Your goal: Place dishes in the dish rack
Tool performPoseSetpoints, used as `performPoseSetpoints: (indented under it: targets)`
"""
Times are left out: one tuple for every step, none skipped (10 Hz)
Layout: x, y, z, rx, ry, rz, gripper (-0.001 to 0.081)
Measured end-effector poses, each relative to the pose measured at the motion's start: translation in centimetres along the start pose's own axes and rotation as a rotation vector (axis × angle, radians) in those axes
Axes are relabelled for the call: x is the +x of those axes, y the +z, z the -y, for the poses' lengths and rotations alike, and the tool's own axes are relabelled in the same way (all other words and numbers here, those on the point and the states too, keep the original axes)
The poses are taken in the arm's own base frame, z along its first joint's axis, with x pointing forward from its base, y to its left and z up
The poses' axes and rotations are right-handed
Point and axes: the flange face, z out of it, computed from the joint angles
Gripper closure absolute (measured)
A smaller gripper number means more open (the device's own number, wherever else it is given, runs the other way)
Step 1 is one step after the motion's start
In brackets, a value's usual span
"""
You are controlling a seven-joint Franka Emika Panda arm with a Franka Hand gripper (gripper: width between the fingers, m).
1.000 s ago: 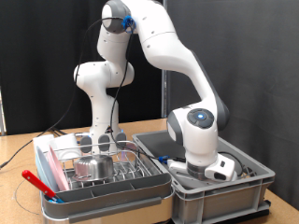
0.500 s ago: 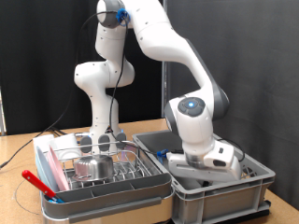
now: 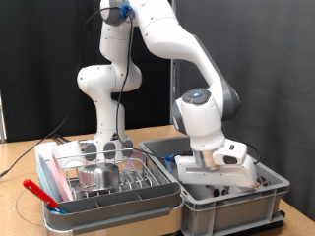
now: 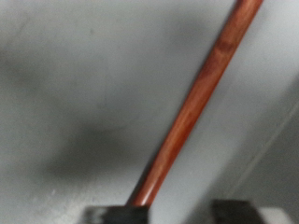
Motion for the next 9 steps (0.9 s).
performPoseSetpoints:
  targets:
    - [-0.1,0.0,0.0,-0.004,-0.005,0.008,0.0805]
    - [-0.2,0.1,0.0,-0.002,-0.007,0.015,0.0537]
    - [-0.3,0.2,0.0,0.0,-0.008,0.019,0.0537]
    - [-0.4,0.4,0.1,0.003,-0.01,0.022,0.034]
    - [-0.4,0.5,0.1,0.004,-0.013,0.026,0.0202]
    - [-0.5,0.7,0.2,0.002,-0.016,0.03,0.0202]
    - [-0.5,1.0,0.3,0.003,-0.023,0.035,0.0075]
    - [-0.4,1.2,0.5,0.001,-0.038,0.042,0.0075]
    - [-0.3,1.3,0.6,0.001,-0.054,0.047,0.0009]
